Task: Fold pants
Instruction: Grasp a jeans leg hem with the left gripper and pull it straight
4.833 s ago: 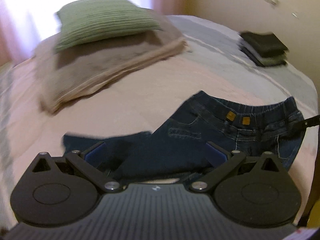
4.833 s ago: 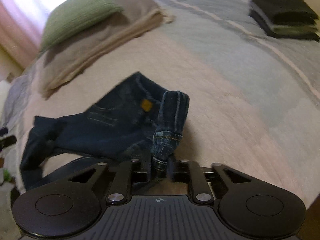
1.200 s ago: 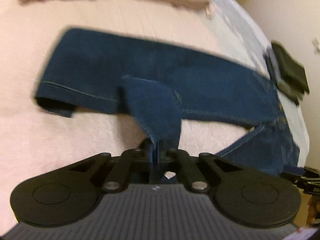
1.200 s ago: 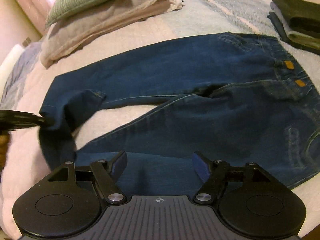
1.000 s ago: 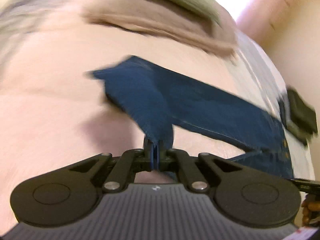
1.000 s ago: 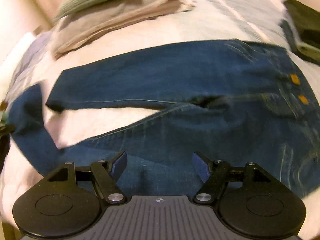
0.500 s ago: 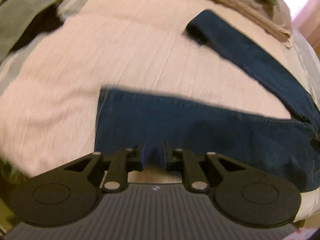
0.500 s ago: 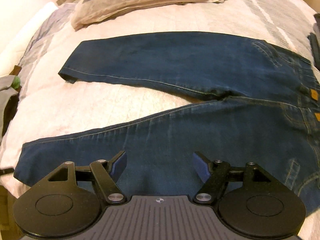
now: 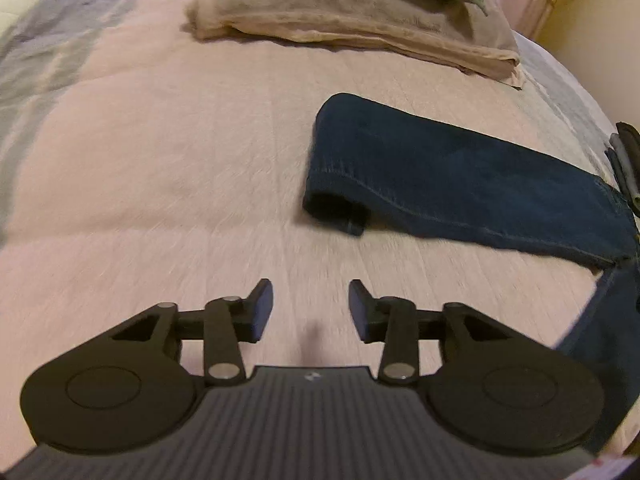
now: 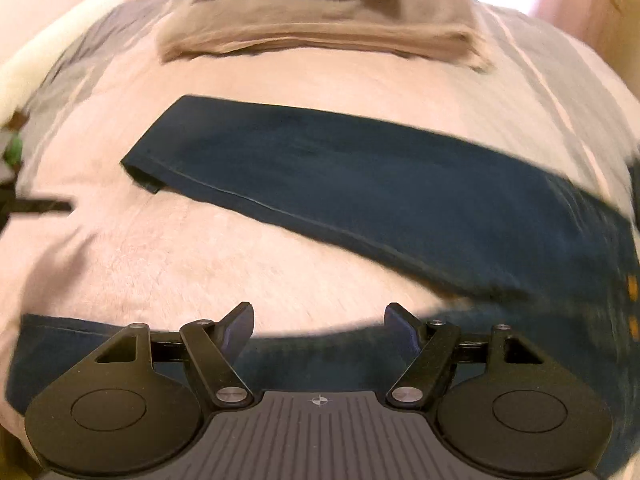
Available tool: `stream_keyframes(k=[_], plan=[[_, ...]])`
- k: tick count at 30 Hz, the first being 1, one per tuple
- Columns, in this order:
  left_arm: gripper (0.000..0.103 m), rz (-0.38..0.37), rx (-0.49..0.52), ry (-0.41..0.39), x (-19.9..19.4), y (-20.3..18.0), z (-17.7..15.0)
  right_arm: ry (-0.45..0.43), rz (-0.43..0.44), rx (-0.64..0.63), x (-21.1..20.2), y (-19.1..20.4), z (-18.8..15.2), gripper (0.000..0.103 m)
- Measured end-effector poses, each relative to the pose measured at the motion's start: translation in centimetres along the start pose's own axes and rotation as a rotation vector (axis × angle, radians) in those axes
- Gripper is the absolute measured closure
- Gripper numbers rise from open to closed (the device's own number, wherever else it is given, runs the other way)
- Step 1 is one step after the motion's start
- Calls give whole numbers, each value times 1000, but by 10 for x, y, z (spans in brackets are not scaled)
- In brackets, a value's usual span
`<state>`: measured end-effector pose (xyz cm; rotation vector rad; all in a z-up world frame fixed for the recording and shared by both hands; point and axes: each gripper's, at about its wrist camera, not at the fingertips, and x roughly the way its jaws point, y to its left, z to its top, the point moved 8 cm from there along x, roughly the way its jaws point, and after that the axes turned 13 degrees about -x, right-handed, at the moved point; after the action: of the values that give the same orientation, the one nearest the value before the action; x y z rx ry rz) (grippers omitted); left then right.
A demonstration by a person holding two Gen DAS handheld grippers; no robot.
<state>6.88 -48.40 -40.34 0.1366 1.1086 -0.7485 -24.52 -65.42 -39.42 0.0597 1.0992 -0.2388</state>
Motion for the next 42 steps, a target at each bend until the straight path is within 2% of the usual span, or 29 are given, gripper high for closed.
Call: stream_keyframes(k=[5,10,12,13,14,15,16,17,18,20,23,24,26,28,30,32,36,40,42], plan=[[62,-48,-38,41,72,2,23,4,5,-232,48,31,37,34],[63,-71,-95,19,116,4,38,26,20,-451,114,44,53,34],[73,-84,-127,2,120,4,41,44,30,-512,141,46,54,34],[93,-99,-133,-2,119,3,42,50,36,-536,154,47,54,34],[102,-95,-128,-7,117,1,43,59,46,-556,165,48,53,35],[103,-79,-107,-22,111,-1,45,72,47,-582,176,50,53,41],[103,-65,-74,-37,105,-4,49,77,48,-598,181,52,53,46],[103,-37,-27,-62,95,-7,54,75,49,-604,183,53,55,57],[103,5,38,-97,83,-9,63,70,32,-607,182,52,60,62],[102,73,192,-183,50,-15,87,42,8,-602,169,47,69,62],[101,125,444,-286,3,-37,106,-6,-4,-559,145,39,84,62],[101,137,512,-298,-8,-45,104,-21,1,-541,137,36,87,62],[93,170,574,-229,-14,-46,89,-21,34,-510,128,36,90,61],[87,205,533,-132,-8,-29,67,11,70,-506,129,39,84,61],[87,230,470,-12,6,-4,38,38,100,-511,131,44,75,60],[87,246,399,33,14,18,18,53,116,-509,130,48,67,60],[82,188,176,31,27,47,17,74,115,-457,135,48,57,56],[66,126,14,-37,55,56,47,60,87,-394,129,47,49,47],[67,73,-65,-44,76,59,64,50,71,-360,129,42,48,45]])
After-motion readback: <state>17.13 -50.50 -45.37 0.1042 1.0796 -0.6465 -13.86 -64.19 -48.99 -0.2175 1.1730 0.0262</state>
